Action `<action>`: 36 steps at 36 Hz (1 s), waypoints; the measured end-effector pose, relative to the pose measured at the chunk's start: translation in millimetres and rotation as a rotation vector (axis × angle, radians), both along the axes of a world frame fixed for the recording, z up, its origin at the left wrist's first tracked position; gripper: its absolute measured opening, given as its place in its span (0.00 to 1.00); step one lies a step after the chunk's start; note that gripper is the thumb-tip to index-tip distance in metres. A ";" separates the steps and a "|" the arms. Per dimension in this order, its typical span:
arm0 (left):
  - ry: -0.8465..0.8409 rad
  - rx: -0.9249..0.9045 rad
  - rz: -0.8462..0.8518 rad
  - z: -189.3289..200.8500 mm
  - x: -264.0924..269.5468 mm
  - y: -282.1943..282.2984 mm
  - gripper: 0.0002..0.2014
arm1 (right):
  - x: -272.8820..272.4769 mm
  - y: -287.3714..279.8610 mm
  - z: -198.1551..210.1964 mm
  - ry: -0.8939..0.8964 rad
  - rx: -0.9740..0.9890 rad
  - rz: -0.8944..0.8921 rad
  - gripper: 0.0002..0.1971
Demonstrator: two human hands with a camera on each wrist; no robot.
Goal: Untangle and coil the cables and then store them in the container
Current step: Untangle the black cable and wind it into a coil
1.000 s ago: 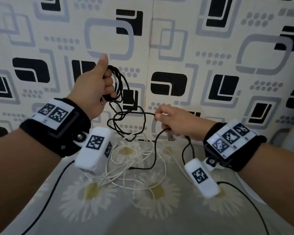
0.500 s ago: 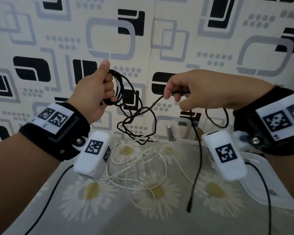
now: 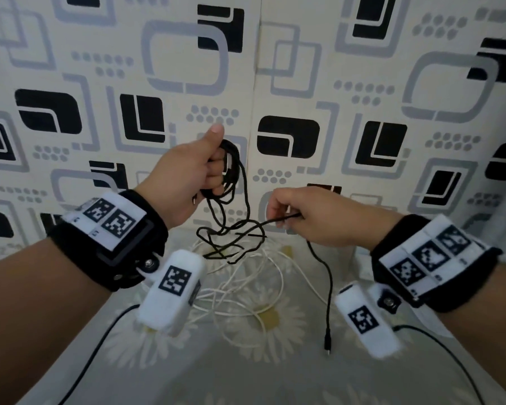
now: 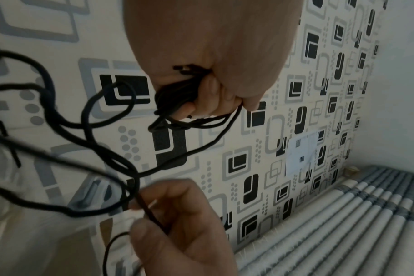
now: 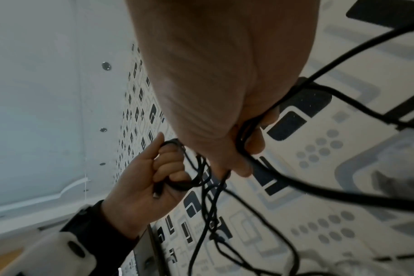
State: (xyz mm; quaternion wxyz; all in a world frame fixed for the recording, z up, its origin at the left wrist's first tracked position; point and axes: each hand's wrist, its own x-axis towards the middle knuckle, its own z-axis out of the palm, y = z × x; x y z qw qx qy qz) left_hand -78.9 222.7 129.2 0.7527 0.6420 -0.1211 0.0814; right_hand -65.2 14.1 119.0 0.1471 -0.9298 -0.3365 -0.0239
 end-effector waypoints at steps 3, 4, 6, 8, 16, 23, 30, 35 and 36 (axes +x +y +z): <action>-0.001 0.009 -0.015 -0.9 -3.0 -9.9 0.22 | -5.1 8.2 -5.4 -0.014 -0.023 0.030 0.14; -0.005 0.002 -0.021 -0.8 -4.1 -12.7 0.22 | -7.0 10.7 -7.6 -0.011 -0.031 0.023 0.17; -0.016 -0.014 -0.039 0.5 -7.1 -17.0 0.23 | -10.5 16.1 -11.8 -0.008 -0.023 -0.010 0.21; -0.031 -0.006 -0.064 1.8 -10.9 -19.9 0.24 | -13.7 19.4 -15.8 0.004 0.008 -0.035 0.24; -0.069 0.062 -0.067 -0.6 -20.1 -17.5 0.23 | -25.1 9.1 -19.8 0.182 0.139 0.071 0.16; -0.053 0.024 -0.072 -8.3 -25.7 -12.6 0.22 | -23.7 2.1 -32.2 -0.054 0.167 -0.017 0.14; -0.067 0.020 -0.049 -12.2 -34.1 -10.9 0.21 | -26.8 4.7 -54.9 -0.224 0.060 -0.148 0.11; -0.062 0.009 -0.034 -16.7 -39.2 -6.5 0.22 | -35.0 7.4 -64.2 -0.087 0.273 -0.195 0.11; -0.060 0.007 -0.032 -18.1 -40.4 -6.0 0.22 | -36.7 9.5 -66.0 -0.092 0.283 -0.184 0.11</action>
